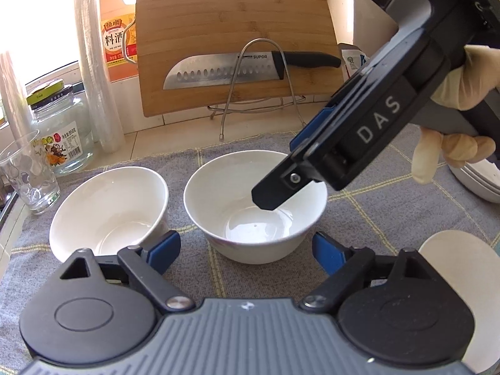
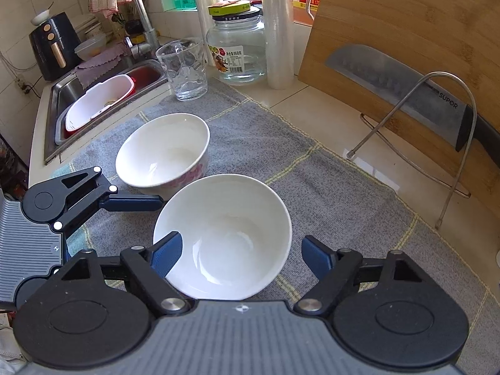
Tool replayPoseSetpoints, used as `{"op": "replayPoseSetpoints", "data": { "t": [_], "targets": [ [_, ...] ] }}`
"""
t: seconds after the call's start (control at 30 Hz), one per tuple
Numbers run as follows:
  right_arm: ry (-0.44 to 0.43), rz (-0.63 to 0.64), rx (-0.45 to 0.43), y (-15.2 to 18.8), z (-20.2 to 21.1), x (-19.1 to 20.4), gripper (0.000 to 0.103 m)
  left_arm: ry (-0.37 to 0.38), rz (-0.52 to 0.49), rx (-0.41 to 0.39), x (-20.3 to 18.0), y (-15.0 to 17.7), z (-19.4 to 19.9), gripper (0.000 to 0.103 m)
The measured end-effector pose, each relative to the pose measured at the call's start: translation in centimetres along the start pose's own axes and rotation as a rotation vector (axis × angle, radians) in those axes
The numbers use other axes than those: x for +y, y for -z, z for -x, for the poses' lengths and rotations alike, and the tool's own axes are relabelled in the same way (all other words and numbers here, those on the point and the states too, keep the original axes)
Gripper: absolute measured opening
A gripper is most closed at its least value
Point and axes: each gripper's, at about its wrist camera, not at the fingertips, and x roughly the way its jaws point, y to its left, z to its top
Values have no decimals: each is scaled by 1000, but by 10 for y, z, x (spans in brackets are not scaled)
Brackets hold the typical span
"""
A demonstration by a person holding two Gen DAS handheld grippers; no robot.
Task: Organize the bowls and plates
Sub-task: 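Grip the rim of another white bowl with the right tool, then lift and carry the second white bowl with the right tool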
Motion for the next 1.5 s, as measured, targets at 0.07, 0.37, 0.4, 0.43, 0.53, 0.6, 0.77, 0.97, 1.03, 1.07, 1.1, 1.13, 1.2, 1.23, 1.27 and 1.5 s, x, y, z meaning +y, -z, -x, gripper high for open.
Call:
{"op": "replayPoseSetpoints", "data": {
  "t": [0.07, 0.37, 0.4, 0.43, 0.53, 0.6, 0.77, 0.97, 1.03, 1.07, 1.1, 1.13, 1.2, 1.23, 1.27, 1.5],
  "targets": [
    [-4, -4, 6, -1, -4, -2, 84, 3, -7, 2, -1, 0, -1, 90],
    [-31, -44, 21, -4, -14, -11, 77, -6, -44, -2, -5, -1, -5, 89],
    [-34, -46, 24, -4, -15, -11, 76, -5, -45, -3, -5, 0, -5, 89],
    [-36, -47, 25, -4, -16, -11, 75, 1, -45, -2, -5, 0, -5, 89],
    [-41, -50, 26, -4, -17, -10, 72, 9, -47, -1, -5, -1, -6, 87],
    [-38, -52, 26, -4, -17, -10, 71, 12, -36, 0, -4, -2, -7, 86],
    [-39, -61, 23, -3, -17, -11, 71, 26, -19, 3, 1, -3, -8, 84],
    [-29, -67, 26, -3, -18, -10, 71, 24, -18, 2, 0, -3, -8, 84],
    [-36, -83, 26, -3, -17, -11, 71, 27, -23, 4, 1, -3, -9, 84],
    [-41, -92, 25, -3, -16, -11, 71, 29, -27, 6, 1, -3, -8, 84],
    [-48, -102, 24, -2, -15, -12, 71, 30, -29, 7, 1, -3, -8, 84],
    [-51, -108, 24, -2, -15, -13, 71, 31, -33, 9, 1, -3, -8, 84],
    [-53, -116, 26, 0, -13, -12, 71, 33, -45, 11, -1, -2, -6, 84],
    [-53, -119, 28, 1, -13, -12, 71, 35, -49, 13, -2, -2, -6, 84],
    [-54, -122, 30, 2, -12, -11, 71, 38, -54, 15, -2, -1, -5, 84],
    [-65, -138, 27, 10, 0, -4, 71, 49, -87, 19, -9, 2, 10, 84]
  ]
}}
